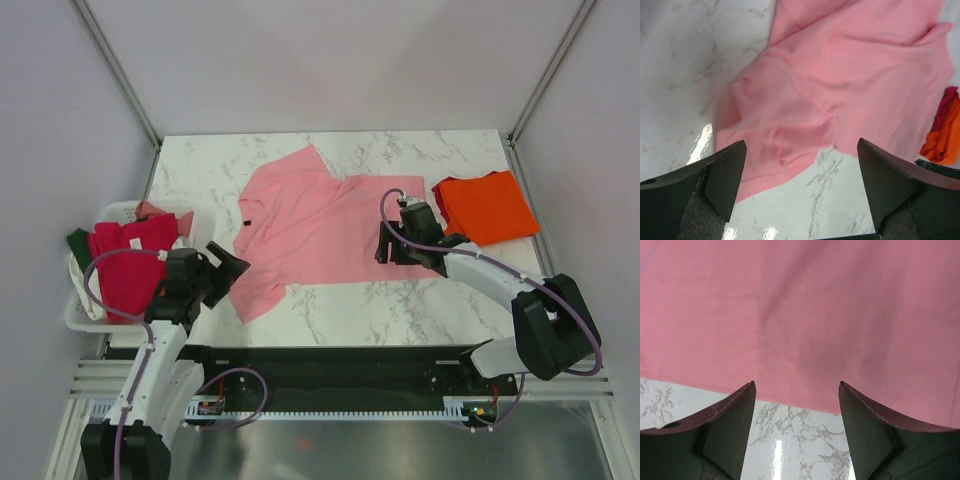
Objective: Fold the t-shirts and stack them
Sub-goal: Flatten the tshirt out
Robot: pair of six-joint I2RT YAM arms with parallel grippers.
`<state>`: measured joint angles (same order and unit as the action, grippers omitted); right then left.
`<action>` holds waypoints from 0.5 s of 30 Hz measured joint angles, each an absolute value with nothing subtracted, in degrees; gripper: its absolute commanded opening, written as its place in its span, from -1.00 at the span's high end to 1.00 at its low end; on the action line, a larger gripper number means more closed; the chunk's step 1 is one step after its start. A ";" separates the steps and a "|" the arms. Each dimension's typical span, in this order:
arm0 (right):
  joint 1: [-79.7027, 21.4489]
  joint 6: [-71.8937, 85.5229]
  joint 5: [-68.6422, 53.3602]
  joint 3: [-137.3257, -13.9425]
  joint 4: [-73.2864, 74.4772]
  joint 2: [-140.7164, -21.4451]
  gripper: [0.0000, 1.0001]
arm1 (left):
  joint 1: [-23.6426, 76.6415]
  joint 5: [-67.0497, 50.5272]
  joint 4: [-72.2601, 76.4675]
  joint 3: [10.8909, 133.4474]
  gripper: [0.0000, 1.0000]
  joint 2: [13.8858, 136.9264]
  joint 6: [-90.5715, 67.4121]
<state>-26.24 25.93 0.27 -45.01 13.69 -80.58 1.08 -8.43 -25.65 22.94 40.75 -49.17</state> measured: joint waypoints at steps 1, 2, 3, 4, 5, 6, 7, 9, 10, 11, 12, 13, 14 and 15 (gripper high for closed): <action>-26.24 25.91 0.27 -45.01 13.69 -80.58 -0.50 | 1.08 -7.86 -24.93 23.20 -0.97 39.88 -49.41; -26.24 25.89 0.27 -45.01 13.69 -80.60 -0.51 | 0.99 -7.62 -23.68 23.24 -0.95 38.76 -49.80; -26.24 25.89 0.27 -45.01 13.65 -80.62 -0.50 | 0.97 -7.57 -22.68 23.24 -0.85 37.89 -50.13; -26.24 25.87 0.16 -45.01 13.65 -80.62 -0.50 | 0.97 -7.79 -21.78 23.22 -0.76 37.28 -50.41; -26.24 25.87 -0.14 -45.01 13.65 -80.62 -0.51 | 1.02 -8.23 -21.21 23.29 -0.72 37.21 -50.48; -26.24 25.87 -0.23 -45.01 13.61 -80.62 -0.50 | 1.21 -8.54 -21.12 23.57 -0.69 37.63 -50.52; -26.24 25.87 -0.30 -45.01 13.54 -80.62 -0.51 | 1.72 -8.27 -21.65 24.25 -0.69 38.48 -50.50; -26.24 25.87 -0.40 -45.01 13.39 -80.62 -0.51 | 6.44 -5.08 -25.52 28.60 -0.68 43.03 -50.54; -26.24 25.87 -0.43 -45.01 13.26 -80.62 -0.51 | 10.57 -2.35 -28.10 31.57 -0.67 45.80 -50.61; -26.24 25.87 -0.43 -45.01 13.17 -80.62 -0.52 | 13.74 -0.71 -29.45 33.74 -0.67 47.68 -50.89; -26.24 25.87 -0.43 -44.99 13.06 -80.62 -0.51 | 17.39 1.08 -31.46 36.14 -0.62 49.41 -51.53; -26.24 25.87 -0.43 -44.99 12.91 -80.62 -0.51 | 20.56 2.52 -33.08 37.78 -0.59 50.46 -52.34; -26.22 25.87 -0.43 -44.97 12.80 -80.62 -0.51 | 22.87 3.88 -34.59 38.89 -0.58 51.05 -53.32; -26.13 25.87 -0.43 -44.88 12.67 -80.62 -0.51 | 24.73 5.13 -36.01 39.46 -0.53 51.46 -54.33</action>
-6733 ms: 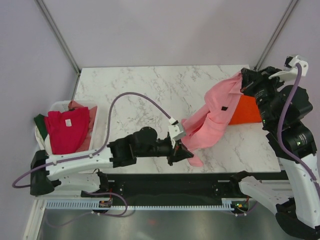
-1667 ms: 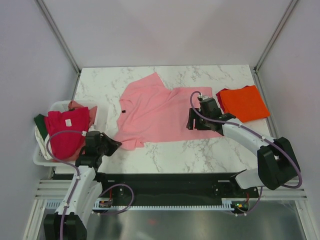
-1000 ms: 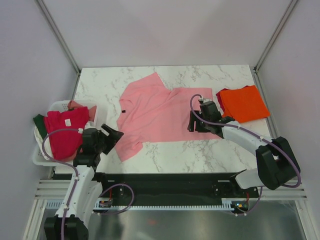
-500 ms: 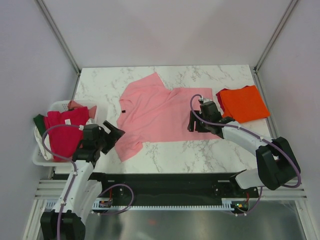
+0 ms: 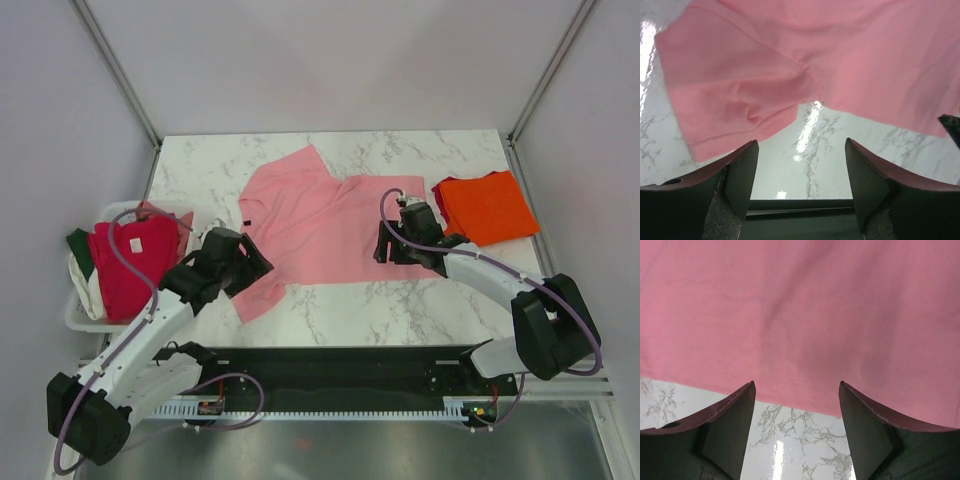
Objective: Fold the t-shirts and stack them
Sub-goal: Flatten the tshirt out
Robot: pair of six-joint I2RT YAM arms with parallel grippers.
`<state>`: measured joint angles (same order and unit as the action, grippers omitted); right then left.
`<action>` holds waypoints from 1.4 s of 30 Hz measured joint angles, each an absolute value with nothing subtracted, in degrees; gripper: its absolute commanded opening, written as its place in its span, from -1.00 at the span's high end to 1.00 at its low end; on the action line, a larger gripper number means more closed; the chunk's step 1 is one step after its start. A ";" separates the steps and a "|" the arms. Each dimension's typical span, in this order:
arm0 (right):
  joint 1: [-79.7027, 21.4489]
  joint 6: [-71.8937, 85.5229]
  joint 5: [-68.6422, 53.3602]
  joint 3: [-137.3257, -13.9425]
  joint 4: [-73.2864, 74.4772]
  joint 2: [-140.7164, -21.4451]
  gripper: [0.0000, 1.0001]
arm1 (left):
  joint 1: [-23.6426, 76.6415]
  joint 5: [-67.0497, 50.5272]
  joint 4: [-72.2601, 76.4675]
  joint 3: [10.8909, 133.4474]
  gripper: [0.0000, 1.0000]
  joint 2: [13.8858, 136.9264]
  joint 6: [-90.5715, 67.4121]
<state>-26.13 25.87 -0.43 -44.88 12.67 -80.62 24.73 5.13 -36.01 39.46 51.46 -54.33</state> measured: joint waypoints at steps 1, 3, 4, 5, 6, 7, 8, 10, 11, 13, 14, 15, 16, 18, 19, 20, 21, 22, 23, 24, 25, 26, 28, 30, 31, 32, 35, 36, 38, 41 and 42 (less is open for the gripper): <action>-26.11 25.87 -0.43 -44.71 12.53 -80.62 -0.51 | 26.50 6.79 -38.02 39.83 -0.52 51.92 -55.57; -26.00 25.87 -0.43 -44.36 12.49 -80.62 -0.52 | 29.15 9.50 -42.28 39.94 -0.49 53.49 -58.48; -26.00 25.87 -0.43 -44.27 12.49 -80.62 -0.52 | 30.09 10.76 -44.64 39.94 -0.48 54.57 -59.96; -25.93 25.87 -0.43 -44.23 12.49 -80.62 -0.52 | 30.61 11.62 -46.50 39.94 -0.47 55.46 -61.21; -25.87 25.87 -0.43 -44.16 12.45 -80.62 -0.51 | 31.09 12.47 -48.51 39.90 -0.43 56.38 -62.59; -25.78 25.87 -0.47 -44.14 12.45 -80.60 -0.52 | 31.42 13.32 -49.95 39.66 -0.41 57.04 -64.10; -25.67 25.87 -0.60 -44.12 12.45 -80.60 -0.52 | 31.64 13.87 -51.11 38.96 -0.38 57.43 -65.69; -25.45 25.87 -0.73 -43.99 12.43 -80.60 -0.52 | 31.64 14.72 -52.71 37.39 -0.36 57.69 -67.90; -25.32 25.87 -0.89 -43.90 12.40 -80.60 -0.52 | 31.64 15.05 -53.65 36.56 -0.33 57.84 -68.90; -25.26 25.87 -1.32 -43.68 12.38 -80.60 -0.52 | 31.64 15.92 -54.70 35.22 -0.29 58.17 -70.41; -25.26 25.87 -1.48 -43.55 12.32 -80.60 -0.51 | 31.64 16.36 -54.89 34.83 -0.21 58.41 -70.91; -25.26 25.89 -1.58 -43.40 12.27 -80.60 -0.52 | 31.64 16.60 -54.81 34.57 -0.19 58.63 -71.05; -25.23 25.89 -1.72 -43.24 12.12 -80.60 -0.51 | 31.62 16.69 -54.41 34.28 -0.18 59.05 -71.07; -25.21 25.89 -1.78 -42.92 11.97 -80.58 -0.52 | 31.57 16.53 -53.25 33.80 -0.18 60.29 -71.07; -25.19 25.89 -1.89 -42.74 11.88 -80.49 -0.51 | 31.53 16.43 -52.71 33.58 -0.18 60.95 -71.07; -25.15 25.89 -2.00 -42.50 11.77 -80.34 -0.51 | 31.44 16.29 -51.72 33.12 -0.18 62.08 -71.07; -25.06 25.89 -2.11 -42.35 11.79 -80.12 -0.51 | 31.31 16.19 -51.13 32.82 -0.18 62.83 -71.07; -24.88 25.89 -2.26 -42.11 11.75 -79.68 -0.52 | 31.18 16.16 -50.28 32.38 -0.18 63.64 -71.07; -24.82 25.89 -2.35 -41.91 11.70 -79.35 -0.52 | 30.96 16.16 -49.67 31.99 -0.18 64.29 -71.07; -24.71 25.89 -2.48 -41.67 11.64 -78.87 -0.52 | 30.65 16.14 -48.93 31.53 -0.18 64.82 -71.05; -24.58 25.89 -2.66 -41.50 11.64 -78.43 -0.52 | 30.20 16.12 -48.34 31.18 -0.17 65.25 -71.05; -24.51 25.89 -2.76 -41.32 11.53 -78.06 -0.52 | 29.69 15.92 -47.90 31.11 -0.13 65.45 -71.02; -24.47 25.89 -2.83 -40.95 11.53 -77.32 -0.51 | 28.58 15.57 -47.42 31.11 -0.05 65.56 -70.89; -24.38 25.89 -2.98 -40.62 11.57 -76.79 -0.51 | 27.38 14.96 -47.31 31.11 0.07 65.65 -70.59; -24.34 25.89 -3.01 -40.47 11.60 -76.64 -0.51 | 26.63 14.68 -47.22 31.11 0.07 65.65 -70.30; -24.32 25.89 -3.03 -40.36 11.60 -76.53 -0.52 | 26.00 14.35 -47.05 31.11 0.11 65.65 -70.04; -24.10 25.91 -3.03 -40.01 11.84 -76.01 -0.52 | 24.75 13.47 -46.76 31.11 0.31 65.71 -69.38; -24.03 25.91 -3.01 -39.94 12.08 -75.66 -0.52 | 24.47 13.32 -46.63 31.11 0.44 65.71 -69.14; -23.77 25.89 -2.94 -39.88 12.80 -74.63 -0.52 | 24.03 12.93 -46.02 31.09 0.76 65.73 -68.51; -23.14 25.85 -2.50 -39.83 14.28 -72.18 -0.52 | 23.33 12.14 -44.01 31.00 0.96 65.76 -67.57; -22.74 25.82 -2.31 -39.77 14.87 -71.07 -0.53 | 22.96 11.81 -43.79 30.94 0.96 65.69 -67.29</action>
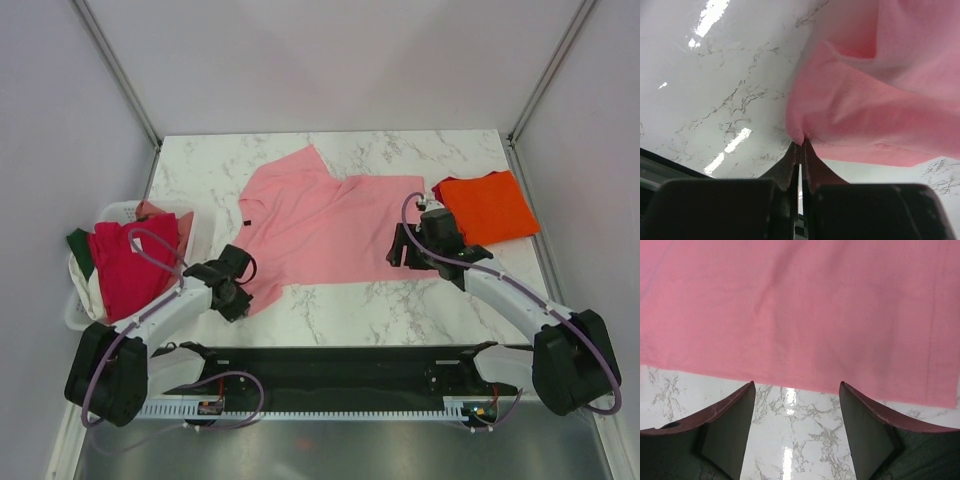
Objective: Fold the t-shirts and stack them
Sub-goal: Flatten the tshirt out
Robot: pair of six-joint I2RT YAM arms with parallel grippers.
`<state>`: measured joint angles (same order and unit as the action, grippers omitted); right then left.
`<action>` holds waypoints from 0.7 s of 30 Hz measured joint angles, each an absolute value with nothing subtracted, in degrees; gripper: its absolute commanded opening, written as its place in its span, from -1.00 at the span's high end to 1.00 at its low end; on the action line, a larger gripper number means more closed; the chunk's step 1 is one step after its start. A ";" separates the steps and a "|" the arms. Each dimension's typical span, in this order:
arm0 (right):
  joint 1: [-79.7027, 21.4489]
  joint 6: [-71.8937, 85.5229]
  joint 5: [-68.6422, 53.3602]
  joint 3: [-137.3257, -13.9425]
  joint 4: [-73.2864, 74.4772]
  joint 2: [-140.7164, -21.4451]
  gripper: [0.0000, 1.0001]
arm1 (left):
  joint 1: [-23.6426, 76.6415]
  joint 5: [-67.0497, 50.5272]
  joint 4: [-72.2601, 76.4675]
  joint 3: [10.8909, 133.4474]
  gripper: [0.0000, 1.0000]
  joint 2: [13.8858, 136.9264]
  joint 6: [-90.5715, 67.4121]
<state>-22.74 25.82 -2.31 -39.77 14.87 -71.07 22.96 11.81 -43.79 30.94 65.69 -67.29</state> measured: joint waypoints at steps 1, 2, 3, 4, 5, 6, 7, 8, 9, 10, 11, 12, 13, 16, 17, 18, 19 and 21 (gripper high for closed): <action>-22.26 25.80 -1.98 -39.72 15.53 -69.95 -0.53 | 22.72 11.60 -43.62 30.81 0.96 65.49 -67.11; -21.80 25.80 -1.52 -39.57 15.86 -69.01 -0.54 | 22.46 11.42 -43.35 30.57 0.96 64.95 -66.98; -21.08 25.82 -0.95 -39.33 16.43 -67.75 -0.56 | 22.28 11.44 -42.85 30.13 0.96 64.10 -66.85; -20.23 25.91 -0.34 -39.07 17.10 -66.65 -0.57 | 22.20 11.49 -42.37 29.58 0.96 62.67 -66.72; -19.42 26.00 0.30 -38.85 17.72 -65.82 -0.60 | 22.11 11.53 -42.17 29.19 0.96 60.82 -66.54; -18.28 26.39 1.15 -38.63 18.24 -65.32 -0.59 | 22.00 11.53 -42.15 29.08 0.96 59.05 -66.41; -17.10 26.94 1.80 -38.57 18.81 -65.23 -0.54 | 21.91 11.53 -41.98 29.08 0.96 56.53 -66.19; -16.23 27.33 2.44 -38.57 19.14 -65.36 -0.51 | 21.80 11.53 -41.89 29.21 0.96 54.39 -66.00; -14.92 27.94 3.16 -38.57 19.53 -65.76 -0.49 | 21.69 11.53 -41.91 29.43 0.96 52.93 -65.84; -13.82 28.69 3.90 -38.57 19.92 -66.26 -0.48 | 21.56 11.53 -42.04 29.95 0.96 51.42 -65.41; -12.91 29.17 4.60 -38.54 20.27 -66.87 -0.46 | 21.43 11.57 -42.15 30.61 0.96 50.37 -64.99; -12.34 29.63 5.23 -38.54 20.53 -67.53 -0.43 | 21.28 11.62 -42.33 31.42 0.96 49.65 -64.49; -12.10 30.11 5.63 -38.54 20.73 -68.27 -0.42 | 21.21 11.75 -42.54 32.16 0.96 49.30 -64.05; -12.14 31.57 6.63 -38.48 20.93 -70.32 -0.30 | 20.62 11.94 -43.18 34.63 0.96 49.08 -62.76; -12.16 32.23 6.98 -38.28 20.97 -70.76 -0.29 | 20.34 11.94 -43.40 35.22 0.96 49.10 -62.35; -12.14 32.99 7.62 -37.85 20.93 -70.91 -0.26 | 20.03 11.97 -43.70 35.73 0.96 49.10 -61.84; -12.14 33.63 8.29 -37.28 20.97 -70.94 -0.24 | 19.59 11.92 -44.07 36.18 0.96 49.10 -61.45; -12.14 34.85 9.65 -36.10 20.86 -70.89 -0.21 | 18.57 11.97 -44.60 36.75 0.96 48.99 -60.80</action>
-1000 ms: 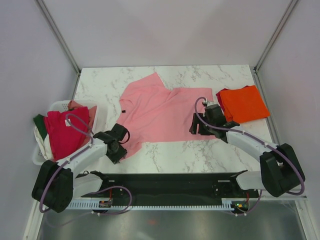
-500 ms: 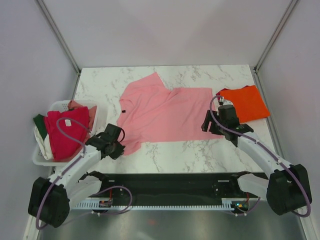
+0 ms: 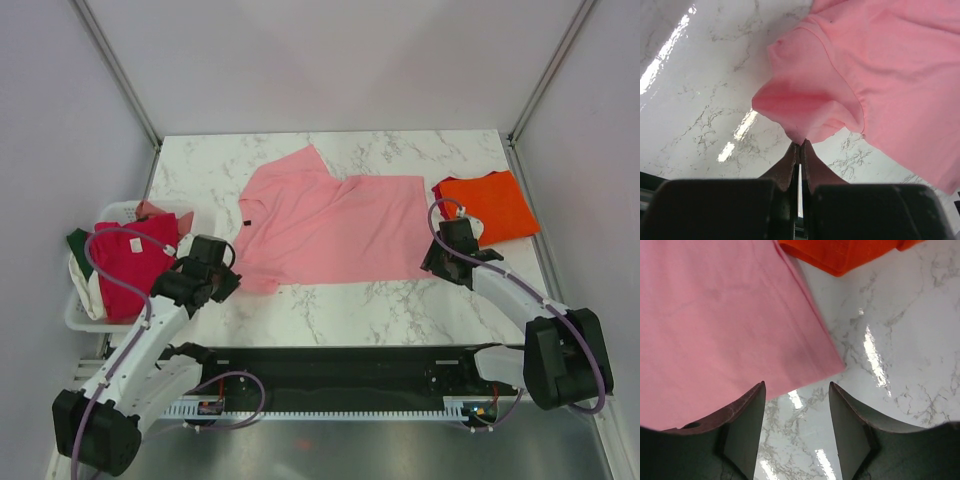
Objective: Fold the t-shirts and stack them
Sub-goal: Flatten the tshirt out
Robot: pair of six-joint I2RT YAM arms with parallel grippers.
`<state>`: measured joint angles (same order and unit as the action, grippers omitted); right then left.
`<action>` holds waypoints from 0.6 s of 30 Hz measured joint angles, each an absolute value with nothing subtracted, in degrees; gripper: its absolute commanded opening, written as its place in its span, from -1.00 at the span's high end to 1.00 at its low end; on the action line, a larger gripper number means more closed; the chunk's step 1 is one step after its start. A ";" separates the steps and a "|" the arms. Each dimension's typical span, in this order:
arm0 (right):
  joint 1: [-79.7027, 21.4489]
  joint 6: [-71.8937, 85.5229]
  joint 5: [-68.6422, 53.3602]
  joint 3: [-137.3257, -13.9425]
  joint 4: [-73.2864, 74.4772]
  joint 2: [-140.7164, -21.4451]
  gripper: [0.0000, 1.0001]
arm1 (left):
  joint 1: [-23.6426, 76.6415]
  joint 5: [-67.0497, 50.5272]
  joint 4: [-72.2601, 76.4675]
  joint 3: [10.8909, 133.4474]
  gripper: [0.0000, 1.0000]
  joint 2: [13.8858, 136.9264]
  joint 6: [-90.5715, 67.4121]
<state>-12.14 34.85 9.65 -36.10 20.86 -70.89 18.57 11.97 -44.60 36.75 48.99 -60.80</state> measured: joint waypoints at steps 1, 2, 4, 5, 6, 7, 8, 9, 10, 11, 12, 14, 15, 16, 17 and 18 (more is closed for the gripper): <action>-12.14 35.46 10.74 -35.46 20.86 -70.87 -0.19 | 17.93 11.97 -44.71 36.91 0.96 48.84 -60.40; -12.14 35.94 11.81 -34.92 20.86 -70.87 -0.18 | 17.39 11.97 -44.80 36.97 0.96 48.60 -60.16; -12.14 36.69 13.50 -34.33 20.84 -70.89 -0.11 | 16.45 11.94 -45.23 37.21 0.96 48.18 -59.55; -12.14 36.86 14.11 -34.26 20.71 -70.98 -0.07 | 16.19 11.97 -45.41 37.43 0.96 48.16 -59.22; -12.14 37.10 14.57 -34.26 20.45 -71.09 -0.05 | 16.01 11.97 -45.54 37.74 0.96 48.23 -58.94; -12.14 37.30 15.18 -34.26 20.03 -71.31 -0.05 | 15.90 11.94 -45.56 37.98 0.96 48.21 -58.70; -12.14 37.54 15.77 -34.22 19.64 -71.55 -0.05 | 15.84 11.94 -45.58 38.13 0.96 48.10 -58.57; -12.14 37.74 16.60 -34.15 19.16 -71.83 -0.04 | 15.84 11.94 -45.58 38.24 0.96 47.92 -58.43; -12.14 37.85 17.15 -34.11 18.79 -72.16 -0.04 | 15.84 11.94 -45.60 38.26 0.96 47.57 -58.30; -12.14 37.98 17.76 -34.11 18.48 -72.55 -0.04 | 15.84 11.94 -45.65 38.26 0.96 47.11 -58.15; -12.14 38.04 18.22 -34.11 18.11 -72.97 -0.04 | 15.84 11.97 -45.71 38.28 0.96 46.57 -58.02; -12.14 38.28 18.81 -34.11 17.37 -73.95 -0.05 | 15.84 11.99 -45.74 38.33 0.96 45.56 -57.82; -12.14 38.39 19.07 -34.11 16.99 -74.72 -0.05 | 15.84 12.03 -45.78 38.41 0.96 45.15 -57.76; -12.14 38.41 19.20 -34.11 16.78 -75.29 -0.05 | 15.81 12.05 -45.80 38.52 0.96 44.80 -57.71; -12.14 38.50 19.29 -34.11 16.56 -76.01 -0.05 | 15.81 12.10 -45.78 38.65 0.96 44.56 -57.67; -12.14 38.65 19.27 -34.11 16.32 -76.82 -0.05 | 15.81 12.10 -45.78 38.81 0.96 44.45 -57.60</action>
<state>-12.14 38.65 19.27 -34.11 16.32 -76.82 15.81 12.10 -45.78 38.81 44.45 -57.60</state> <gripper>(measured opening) 0.525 0.029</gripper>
